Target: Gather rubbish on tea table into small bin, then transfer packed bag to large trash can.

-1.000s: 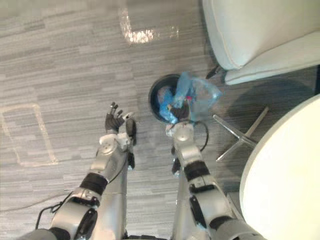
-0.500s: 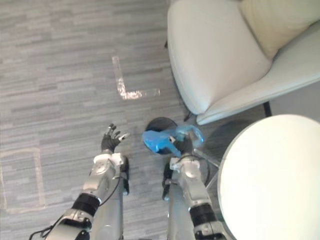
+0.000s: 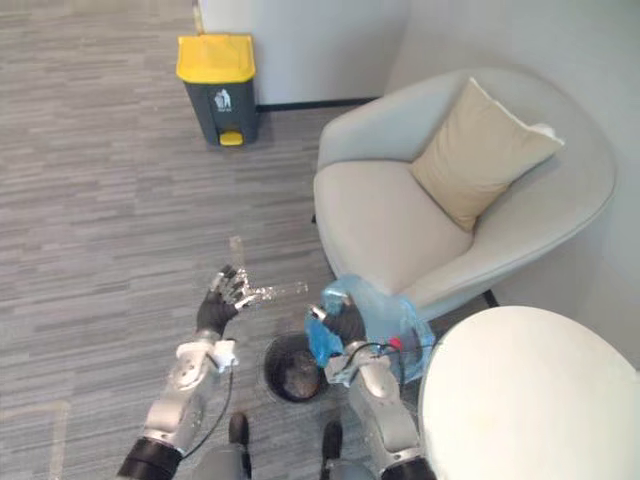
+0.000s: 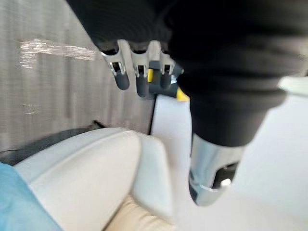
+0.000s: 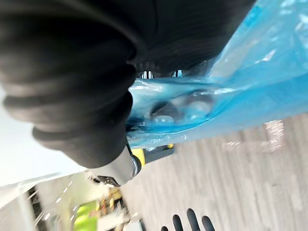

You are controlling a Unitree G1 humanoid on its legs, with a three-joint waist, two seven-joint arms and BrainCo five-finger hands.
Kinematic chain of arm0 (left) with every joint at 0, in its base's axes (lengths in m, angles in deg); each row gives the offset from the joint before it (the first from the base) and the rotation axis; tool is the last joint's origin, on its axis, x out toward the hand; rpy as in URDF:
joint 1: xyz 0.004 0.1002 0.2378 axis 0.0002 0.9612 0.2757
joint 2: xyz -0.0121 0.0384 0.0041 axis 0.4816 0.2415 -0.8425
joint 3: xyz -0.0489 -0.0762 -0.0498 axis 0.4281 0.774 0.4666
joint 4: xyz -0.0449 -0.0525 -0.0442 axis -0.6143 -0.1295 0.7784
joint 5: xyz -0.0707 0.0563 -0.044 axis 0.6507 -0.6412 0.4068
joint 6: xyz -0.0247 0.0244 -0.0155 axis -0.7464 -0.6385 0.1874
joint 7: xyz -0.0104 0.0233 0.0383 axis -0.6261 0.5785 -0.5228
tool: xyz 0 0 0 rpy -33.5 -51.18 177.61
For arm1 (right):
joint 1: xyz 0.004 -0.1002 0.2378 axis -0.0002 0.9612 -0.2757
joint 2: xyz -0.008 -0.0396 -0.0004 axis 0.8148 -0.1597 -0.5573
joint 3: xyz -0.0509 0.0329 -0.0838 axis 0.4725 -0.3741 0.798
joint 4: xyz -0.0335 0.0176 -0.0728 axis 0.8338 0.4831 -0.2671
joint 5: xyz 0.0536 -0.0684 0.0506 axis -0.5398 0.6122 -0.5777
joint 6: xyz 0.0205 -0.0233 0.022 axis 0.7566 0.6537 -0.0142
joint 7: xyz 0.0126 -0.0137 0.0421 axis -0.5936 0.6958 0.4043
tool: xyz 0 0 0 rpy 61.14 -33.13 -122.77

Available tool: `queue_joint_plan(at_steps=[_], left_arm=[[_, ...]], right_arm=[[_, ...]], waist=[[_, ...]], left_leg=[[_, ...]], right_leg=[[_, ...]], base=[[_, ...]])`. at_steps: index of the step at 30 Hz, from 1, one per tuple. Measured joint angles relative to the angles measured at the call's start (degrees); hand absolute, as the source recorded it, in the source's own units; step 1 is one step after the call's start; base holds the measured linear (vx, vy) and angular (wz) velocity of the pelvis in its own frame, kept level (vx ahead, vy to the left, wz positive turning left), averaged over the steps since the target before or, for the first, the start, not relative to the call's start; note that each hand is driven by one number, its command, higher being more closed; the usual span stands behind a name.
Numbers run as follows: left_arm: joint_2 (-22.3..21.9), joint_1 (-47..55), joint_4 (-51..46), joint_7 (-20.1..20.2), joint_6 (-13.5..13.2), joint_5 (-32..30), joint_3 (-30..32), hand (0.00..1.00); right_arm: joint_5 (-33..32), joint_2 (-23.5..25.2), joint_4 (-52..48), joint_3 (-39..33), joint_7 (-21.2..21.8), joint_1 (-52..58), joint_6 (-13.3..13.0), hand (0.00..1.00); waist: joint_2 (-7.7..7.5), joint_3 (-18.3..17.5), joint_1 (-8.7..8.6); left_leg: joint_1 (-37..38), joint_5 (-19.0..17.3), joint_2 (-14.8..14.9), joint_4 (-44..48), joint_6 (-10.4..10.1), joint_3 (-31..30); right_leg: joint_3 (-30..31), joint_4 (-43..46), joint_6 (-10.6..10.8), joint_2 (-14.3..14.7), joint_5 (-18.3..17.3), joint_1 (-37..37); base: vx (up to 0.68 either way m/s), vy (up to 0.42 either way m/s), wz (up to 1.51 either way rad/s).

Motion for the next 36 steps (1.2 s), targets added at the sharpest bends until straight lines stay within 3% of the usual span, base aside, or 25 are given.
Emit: queue_joint_plan(at_steps=[2,3,6,11,16,26,36], left_arm=[[0.2,4.2,4.2,3.5,1.5,-3.2,-0.3,0.00],[-0.4,6.3,8.4,4.6,3.5,-6.8,-0.5,0.00],[-1.8,7.9,11.6,4.5,5.4,-11.9,-3.4,0.00],[-1.7,4.3,4.1,4.3,4.2,-13.9,-7.1,0.00],[0.3,2.0,-0.5,4.0,0.9,-18.4,-9.3,0.00],[2.4,1.6,-5.8,3.2,0.4,-25.1,-12.1,0.00],[2.4,2.7,-5.8,3.4,0.4,-25.2,-12.0,0.00]], right_arm=[[-0.3,-0.2,0.0,0.1,0.3,0.0,0.7,1.00],[-0.3,-0.4,0.0,0.1,0.4,-0.4,0.8,1.00],[-2.6,-1.4,-0.2,0.4,0.9,-0.8,0.8,1.00],[-6.7,-1.5,-2.6,1.2,2.0,-1.1,0.2,1.00],[-9.3,-1.7,-3.7,3.1,3.3,-3.9,-0.9,1.00],[-11.6,-2.6,-3.7,6.9,4.6,-6.1,-0.8,1.00],[-10.5,-4.2,-3.6,6.6,3.5,-6.2,-0.8,1.00]], waist=[[-0.03,-1.5,0.01],[-0.19,-1.9,-0.09],[-0.40,-2.0,0.01],[-0.61,-2.6,-0.58],[-0.69,-3.5,-1.01],[-0.86,-4.3,-1.31],[-0.45,-5.6,-1.44]], left_leg=[[0.8,0.0,-0.3,-0.9,0.0,0.1],[1.3,0.0,-0.5,-1.5,0.0,0.2],[1.8,0.5,-1.1,-2.9,0.1,-0.2],[3.7,1.9,-2.3,-6.0,0.5,-1.2],[7.2,3.8,-3.3,-9.7,1.2,-0.8],[7.6,3.7,-4.1,-9.9,1.2,-0.2],[10.5,4.7,-4.8,-13.4,2.1,-0.2]], right_leg=[[0.7,-0.3,0.0,-0.1,0.0,0.3],[1.1,-0.5,0.1,-0.3,0.1,0.4],[1.0,-1.0,0.5,-0.7,0.4,0.7],[0.8,-1.0,0.8,-1.4,0.3,1.3],[1.3,-0.9,1.1,-2.0,0.4,2.1],[2.1,-0.9,1.3,-2.6,0.6,2.1],[3.5,-0.4,1.6,-2.8,0.4,2.2]], base=[[0.04,0.014,-0.10],[0.00,0.015,-0.03],[-0.02,0.015,0.06],[-0.05,0.021,0.05],[-0.01,0.023,-0.08],[0.01,0.010,-0.02],[-0.02,0.008,-0.08]])
